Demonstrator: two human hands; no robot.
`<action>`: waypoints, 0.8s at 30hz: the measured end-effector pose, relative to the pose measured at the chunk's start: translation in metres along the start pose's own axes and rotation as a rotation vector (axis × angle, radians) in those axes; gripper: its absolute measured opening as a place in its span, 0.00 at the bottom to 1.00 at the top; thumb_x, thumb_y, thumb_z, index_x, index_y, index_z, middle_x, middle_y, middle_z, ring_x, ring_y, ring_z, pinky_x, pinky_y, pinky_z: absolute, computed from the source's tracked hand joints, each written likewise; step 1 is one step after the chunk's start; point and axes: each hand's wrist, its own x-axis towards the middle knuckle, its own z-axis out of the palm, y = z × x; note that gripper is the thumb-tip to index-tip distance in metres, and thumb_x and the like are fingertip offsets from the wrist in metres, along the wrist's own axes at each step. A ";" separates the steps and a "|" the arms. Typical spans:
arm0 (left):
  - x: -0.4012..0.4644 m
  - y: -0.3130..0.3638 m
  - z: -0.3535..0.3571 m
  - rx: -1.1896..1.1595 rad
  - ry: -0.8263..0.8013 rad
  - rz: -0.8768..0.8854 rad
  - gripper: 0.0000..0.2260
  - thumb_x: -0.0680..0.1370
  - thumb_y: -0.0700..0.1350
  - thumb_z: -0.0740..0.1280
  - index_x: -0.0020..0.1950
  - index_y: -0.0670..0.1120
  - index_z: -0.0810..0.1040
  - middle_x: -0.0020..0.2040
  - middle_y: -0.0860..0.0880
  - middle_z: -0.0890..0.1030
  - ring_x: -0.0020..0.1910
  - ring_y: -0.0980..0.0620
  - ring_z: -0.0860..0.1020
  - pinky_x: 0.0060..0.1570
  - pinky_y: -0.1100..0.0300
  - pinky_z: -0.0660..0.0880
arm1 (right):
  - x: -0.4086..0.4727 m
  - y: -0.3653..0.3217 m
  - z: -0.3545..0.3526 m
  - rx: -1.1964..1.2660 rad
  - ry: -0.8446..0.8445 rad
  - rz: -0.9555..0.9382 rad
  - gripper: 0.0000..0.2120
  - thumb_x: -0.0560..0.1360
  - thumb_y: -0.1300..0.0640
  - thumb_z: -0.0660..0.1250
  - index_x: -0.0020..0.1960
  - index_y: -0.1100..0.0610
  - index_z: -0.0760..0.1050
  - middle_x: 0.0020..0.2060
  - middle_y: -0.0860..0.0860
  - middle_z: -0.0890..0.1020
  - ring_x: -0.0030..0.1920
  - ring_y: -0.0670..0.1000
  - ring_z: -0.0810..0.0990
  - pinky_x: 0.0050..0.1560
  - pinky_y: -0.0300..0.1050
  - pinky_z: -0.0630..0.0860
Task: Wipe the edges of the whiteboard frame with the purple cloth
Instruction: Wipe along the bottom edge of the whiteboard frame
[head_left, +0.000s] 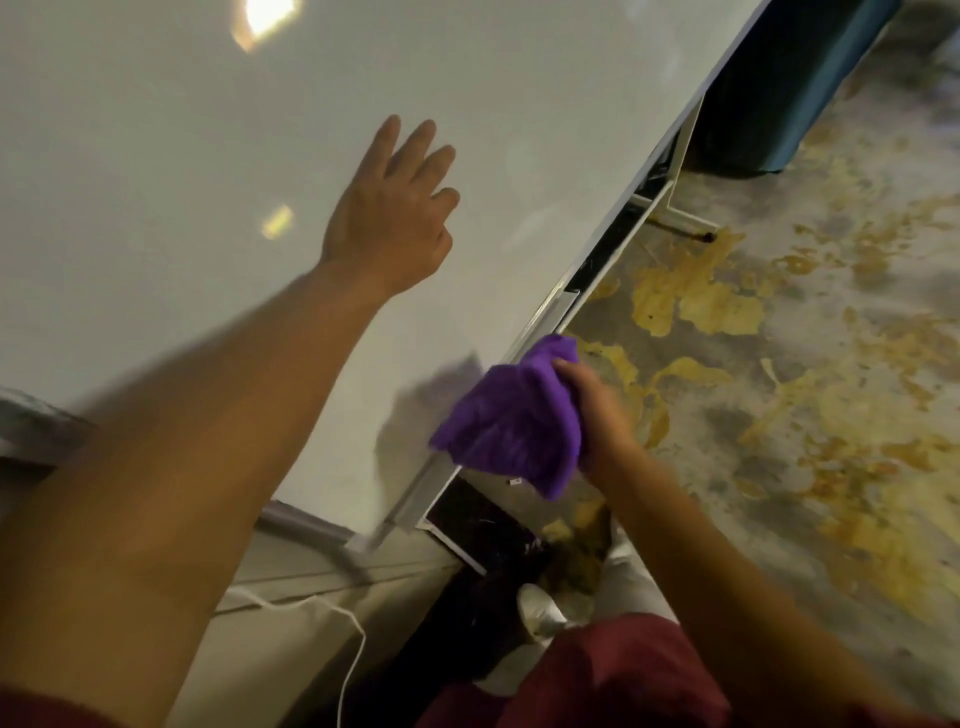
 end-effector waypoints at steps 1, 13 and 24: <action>0.000 0.000 0.000 0.011 -0.005 0.000 0.23 0.85 0.52 0.55 0.76 0.45 0.75 0.84 0.42 0.64 0.85 0.38 0.57 0.83 0.37 0.51 | 0.011 -0.026 0.005 -0.134 0.001 -0.145 0.13 0.74 0.50 0.71 0.57 0.52 0.79 0.45 0.54 0.85 0.44 0.56 0.84 0.40 0.46 0.81; 0.001 0.000 0.004 0.060 -0.012 0.018 0.23 0.86 0.55 0.54 0.77 0.47 0.74 0.84 0.42 0.62 0.85 0.37 0.56 0.83 0.37 0.52 | 0.136 -0.050 0.010 -1.880 0.339 -0.769 0.26 0.78 0.47 0.60 0.72 0.56 0.63 0.54 0.62 0.82 0.62 0.62 0.75 0.74 0.60 0.54; 0.002 -0.001 0.014 0.038 0.023 -0.003 0.22 0.86 0.53 0.56 0.74 0.45 0.77 0.83 0.42 0.65 0.84 0.38 0.58 0.83 0.37 0.52 | 0.032 0.089 0.044 -1.841 -0.092 -0.926 0.20 0.77 0.45 0.62 0.67 0.49 0.66 0.61 0.54 0.80 0.69 0.61 0.71 0.72 0.68 0.54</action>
